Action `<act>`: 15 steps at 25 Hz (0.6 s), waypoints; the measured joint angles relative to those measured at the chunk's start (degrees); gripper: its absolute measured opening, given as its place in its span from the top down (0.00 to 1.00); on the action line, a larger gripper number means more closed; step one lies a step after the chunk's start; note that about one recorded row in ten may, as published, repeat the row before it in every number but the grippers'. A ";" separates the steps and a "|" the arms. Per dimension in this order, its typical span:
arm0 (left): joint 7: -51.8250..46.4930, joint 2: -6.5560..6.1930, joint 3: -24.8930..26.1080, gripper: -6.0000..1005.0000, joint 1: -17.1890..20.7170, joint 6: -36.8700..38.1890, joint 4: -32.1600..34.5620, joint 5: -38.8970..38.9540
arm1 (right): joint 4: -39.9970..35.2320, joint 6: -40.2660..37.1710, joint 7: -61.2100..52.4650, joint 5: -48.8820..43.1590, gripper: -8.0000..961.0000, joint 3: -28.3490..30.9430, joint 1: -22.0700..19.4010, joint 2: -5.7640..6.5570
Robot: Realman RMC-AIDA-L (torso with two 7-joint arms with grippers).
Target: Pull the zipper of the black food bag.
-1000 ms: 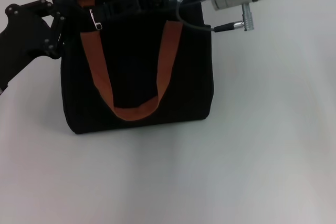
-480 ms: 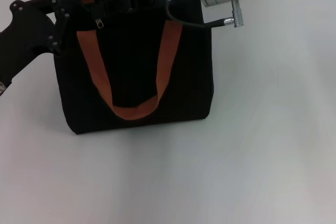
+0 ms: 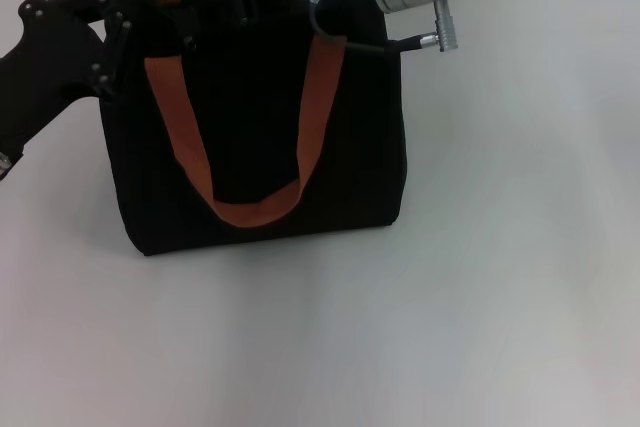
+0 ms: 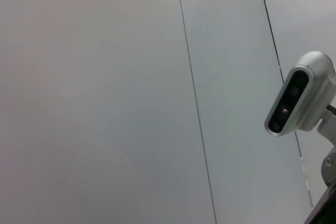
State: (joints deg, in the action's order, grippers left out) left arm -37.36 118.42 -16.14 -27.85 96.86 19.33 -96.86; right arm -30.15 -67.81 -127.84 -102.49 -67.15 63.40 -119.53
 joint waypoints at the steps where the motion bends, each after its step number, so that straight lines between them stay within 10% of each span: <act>1: -0.12 -0.01 0.03 0.97 -0.06 0.00 0.00 0.00 | 0.00 0.18 0.02 0.00 0.69 -0.06 -0.06 0.00; 15: -0.26 -0.04 0.15 0.97 -0.28 0.12 0.00 0.00 | -0.71 0.79 0.06 0.34 0.69 -2.01 0.02 -0.07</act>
State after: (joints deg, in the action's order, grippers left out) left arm -37.63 118.38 -15.99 -28.14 96.98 19.33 -96.86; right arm -30.86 -67.02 -127.77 -102.14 -69.16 63.43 -119.60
